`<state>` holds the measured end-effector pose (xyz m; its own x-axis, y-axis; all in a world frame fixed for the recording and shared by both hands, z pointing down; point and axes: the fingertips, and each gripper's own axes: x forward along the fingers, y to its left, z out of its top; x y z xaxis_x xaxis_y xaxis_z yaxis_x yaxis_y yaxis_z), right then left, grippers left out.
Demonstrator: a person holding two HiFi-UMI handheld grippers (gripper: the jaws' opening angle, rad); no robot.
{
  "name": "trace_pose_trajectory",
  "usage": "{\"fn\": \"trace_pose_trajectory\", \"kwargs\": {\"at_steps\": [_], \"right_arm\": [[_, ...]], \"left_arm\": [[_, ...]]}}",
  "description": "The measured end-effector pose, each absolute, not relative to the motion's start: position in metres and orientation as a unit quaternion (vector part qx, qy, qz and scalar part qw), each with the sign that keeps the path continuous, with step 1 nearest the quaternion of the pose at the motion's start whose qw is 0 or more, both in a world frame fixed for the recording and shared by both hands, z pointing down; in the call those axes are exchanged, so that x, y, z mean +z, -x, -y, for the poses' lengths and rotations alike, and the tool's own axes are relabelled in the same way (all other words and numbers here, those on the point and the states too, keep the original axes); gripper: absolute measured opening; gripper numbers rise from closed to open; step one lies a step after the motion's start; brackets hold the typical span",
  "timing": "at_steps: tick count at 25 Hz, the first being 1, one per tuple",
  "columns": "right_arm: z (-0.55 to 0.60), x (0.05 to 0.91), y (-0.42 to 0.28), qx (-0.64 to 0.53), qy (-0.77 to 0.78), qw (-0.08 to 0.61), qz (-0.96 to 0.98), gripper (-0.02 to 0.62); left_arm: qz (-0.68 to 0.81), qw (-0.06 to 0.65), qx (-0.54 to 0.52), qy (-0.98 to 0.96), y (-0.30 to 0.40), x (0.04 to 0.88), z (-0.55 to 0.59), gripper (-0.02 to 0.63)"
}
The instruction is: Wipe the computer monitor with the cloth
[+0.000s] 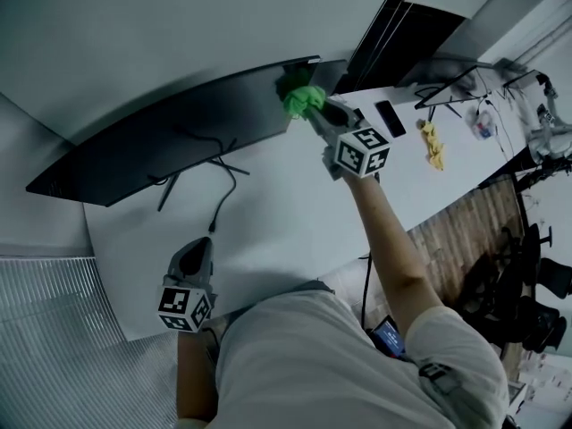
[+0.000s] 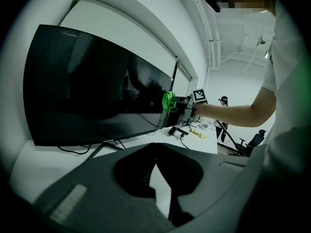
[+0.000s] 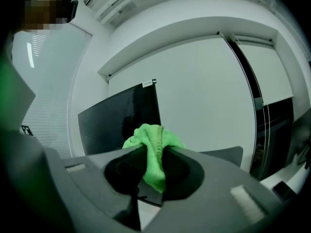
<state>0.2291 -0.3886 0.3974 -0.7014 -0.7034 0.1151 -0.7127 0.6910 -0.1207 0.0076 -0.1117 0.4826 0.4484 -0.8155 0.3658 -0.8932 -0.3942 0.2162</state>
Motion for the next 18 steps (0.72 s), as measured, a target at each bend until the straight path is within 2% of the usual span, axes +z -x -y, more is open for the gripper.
{"fn": "trace_pose_trajectory", "kwargs": {"at_steps": [18], "right_arm": [[0.382, 0.304, -0.234, 0.027, -0.405, 0.003, 0.914, 0.079]], "left_arm": [[0.496, 0.167, 0.067, -0.850, 0.003, 0.452, 0.116, 0.008]]}}
